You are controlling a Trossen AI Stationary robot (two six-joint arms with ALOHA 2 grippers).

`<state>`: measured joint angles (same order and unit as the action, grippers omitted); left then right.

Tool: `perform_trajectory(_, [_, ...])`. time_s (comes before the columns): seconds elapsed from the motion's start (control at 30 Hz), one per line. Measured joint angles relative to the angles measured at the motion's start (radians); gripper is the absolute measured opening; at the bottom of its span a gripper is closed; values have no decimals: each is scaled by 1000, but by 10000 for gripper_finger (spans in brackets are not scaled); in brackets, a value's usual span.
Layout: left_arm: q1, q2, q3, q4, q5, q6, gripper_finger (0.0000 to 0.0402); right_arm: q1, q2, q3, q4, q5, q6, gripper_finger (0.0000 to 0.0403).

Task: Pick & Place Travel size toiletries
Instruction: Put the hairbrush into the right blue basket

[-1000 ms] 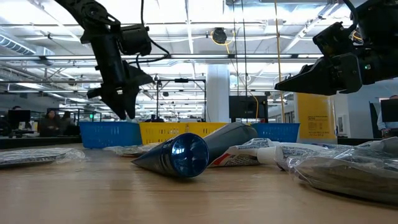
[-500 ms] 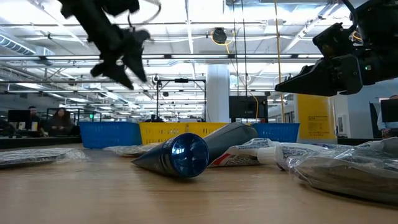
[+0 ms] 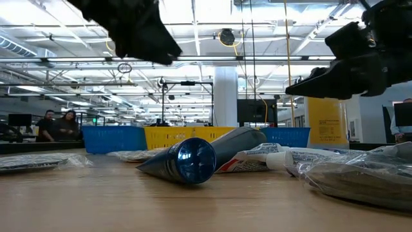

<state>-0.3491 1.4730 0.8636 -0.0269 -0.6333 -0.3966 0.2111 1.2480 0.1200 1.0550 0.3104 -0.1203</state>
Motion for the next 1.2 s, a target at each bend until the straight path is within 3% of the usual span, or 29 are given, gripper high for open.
perform_trajectory(0.23, [10, 245, 0, 221, -4, 48, 232, -1, 0, 2, 21, -265, 147, 201])
perform_trajectory(0.37, [16, 348, 0, 324, -3, 55, 232, 56, 0, 69, -112, -418, 253, 201])
perform_trajectory(0.6, [20, 406, -1, 368, 2, 54, 232, 233, 3, 343, -797, -380, 353, 201])
perform_trajectory(0.7, [20, 406, -1, 371, 3, 48, 232, 275, 15, 412, -967, -333, 446, 201])
perform_trajectory(0.87, [12, 406, 0, 376, 3, 48, 232, 341, 103, 422, -896, -336, 545, 201])
perform_trajectory(1.2, [13, 406, 0, 371, 3, 51, 232, 413, 366, 422, -580, -286, 569, 200])
